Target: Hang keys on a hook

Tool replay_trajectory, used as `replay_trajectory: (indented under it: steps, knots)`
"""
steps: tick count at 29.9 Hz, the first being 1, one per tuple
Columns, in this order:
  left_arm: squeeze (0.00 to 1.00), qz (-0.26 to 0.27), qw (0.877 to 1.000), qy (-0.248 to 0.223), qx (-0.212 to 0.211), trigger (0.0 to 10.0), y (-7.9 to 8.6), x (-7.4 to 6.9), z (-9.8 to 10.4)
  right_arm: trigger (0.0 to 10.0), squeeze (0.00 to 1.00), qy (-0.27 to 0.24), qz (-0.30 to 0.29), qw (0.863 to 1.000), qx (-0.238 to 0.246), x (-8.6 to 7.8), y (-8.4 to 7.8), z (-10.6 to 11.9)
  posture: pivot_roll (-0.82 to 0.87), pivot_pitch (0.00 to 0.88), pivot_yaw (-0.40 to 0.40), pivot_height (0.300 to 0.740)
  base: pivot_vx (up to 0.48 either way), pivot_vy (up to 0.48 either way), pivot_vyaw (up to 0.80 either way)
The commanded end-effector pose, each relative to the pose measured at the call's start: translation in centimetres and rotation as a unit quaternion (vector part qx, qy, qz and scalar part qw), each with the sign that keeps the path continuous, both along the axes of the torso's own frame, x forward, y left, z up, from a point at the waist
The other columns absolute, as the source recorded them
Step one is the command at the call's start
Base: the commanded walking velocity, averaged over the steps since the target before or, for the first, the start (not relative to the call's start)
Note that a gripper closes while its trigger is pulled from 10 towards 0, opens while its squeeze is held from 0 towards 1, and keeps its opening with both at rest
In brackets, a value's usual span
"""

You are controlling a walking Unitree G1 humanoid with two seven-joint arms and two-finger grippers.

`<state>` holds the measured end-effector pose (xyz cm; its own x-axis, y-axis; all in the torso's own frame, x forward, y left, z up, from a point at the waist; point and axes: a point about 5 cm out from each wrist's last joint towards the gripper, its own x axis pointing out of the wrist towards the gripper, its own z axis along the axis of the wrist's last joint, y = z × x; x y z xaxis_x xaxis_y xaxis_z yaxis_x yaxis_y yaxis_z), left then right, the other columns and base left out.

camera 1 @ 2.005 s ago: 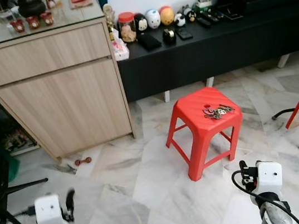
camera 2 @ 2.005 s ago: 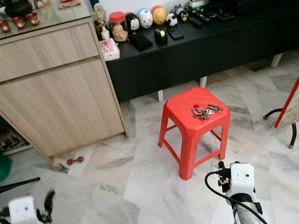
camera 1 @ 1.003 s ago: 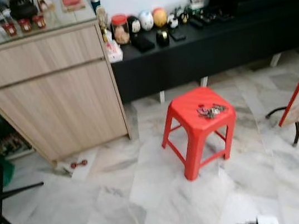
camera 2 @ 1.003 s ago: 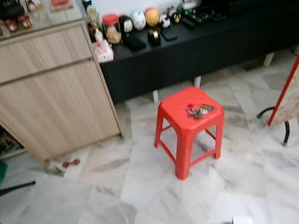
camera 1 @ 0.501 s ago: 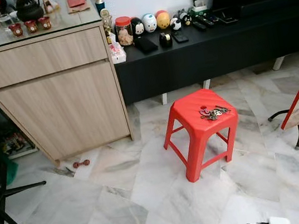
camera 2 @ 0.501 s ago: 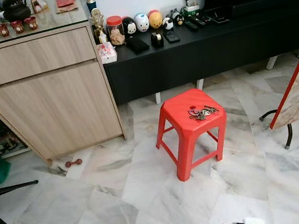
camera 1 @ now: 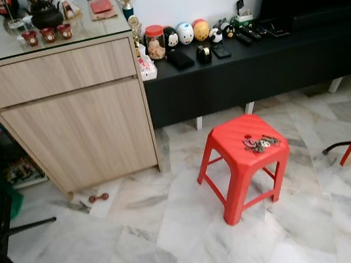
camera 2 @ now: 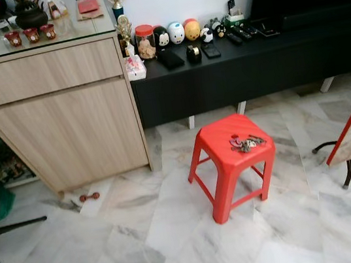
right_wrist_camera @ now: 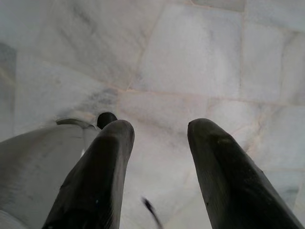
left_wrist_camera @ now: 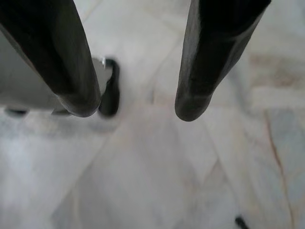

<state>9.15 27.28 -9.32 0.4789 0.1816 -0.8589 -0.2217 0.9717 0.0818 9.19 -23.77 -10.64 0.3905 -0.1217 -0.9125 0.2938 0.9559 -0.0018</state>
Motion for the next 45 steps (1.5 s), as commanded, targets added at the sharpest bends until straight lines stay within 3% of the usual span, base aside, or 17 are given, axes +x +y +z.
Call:
replay_trajectory:
  steps: [1,6,12,21,31,39,45]
  knots:
    - [0.0,-0.003,1.0,0.009,0.0,10.0,0.0,-0.6,-0.1,10.0,0.0,-0.005,0.002,1.0,0.003,0.4,0.6,0.0,-0.02,0.0,-0.03,0.74,0.337,0.0,0.0]
    - [0.0,-0.011,1.0,-0.002,0.001,10.0,-0.1,-0.2,0.0,10.0,0.0,-0.007,0.001,1.0,0.015,0.6,2.4,-0.4,-0.03,0.0,-0.014,0.74,0.346,0.0,0.0]
    - [0.0,-0.013,1.0,-0.001,0.011,10.0,0.7,-0.3,0.2,10.0,0.0,-0.007,0.001,1.0,0.013,0.7,2.7,-0.4,-0.04,0.0,0.0,0.74,0.347,0.0,0.0]
    - [0.0,-0.005,1.0,-0.009,0.019,10.0,1.0,-0.2,0.4,10.0,0.0,-0.021,0.002,1.0,0.008,1.5,2.0,-0.1,-0.05,0.0,0.012,0.74,0.35,0.0,-0.73]
    - [0.0,-0.022,1.0,-0.001,0.014,10.0,-0.1,-0.6,-0.1,10.0,0.0,-0.031,-0.009,0.999,0.018,2.8,4.0,-0.1,-0.01,0.0,-0.009,0.74,0.345,0.0,-0.71]
    - [0.0,-0.012,1.0,0.007,0.007,10.0,-0.9,-1.1,-0.4,10.0,0.0,-0.048,-0.001,0.999,0.002,3.8,2.3,0.5,-0.01,0.0,-0.03,0.74,0.328,0.0,0.0]
    - [0.0,-0.015,1.0,-0.009,0.0,10.0,-1.6,-0.1,-0.5,10.0,0.0,-0.044,-0.008,0.999,-0.009,3.0,0.6,0.7,-0.02,0.0,-0.036,0.74,0.096,0.0,0.0]
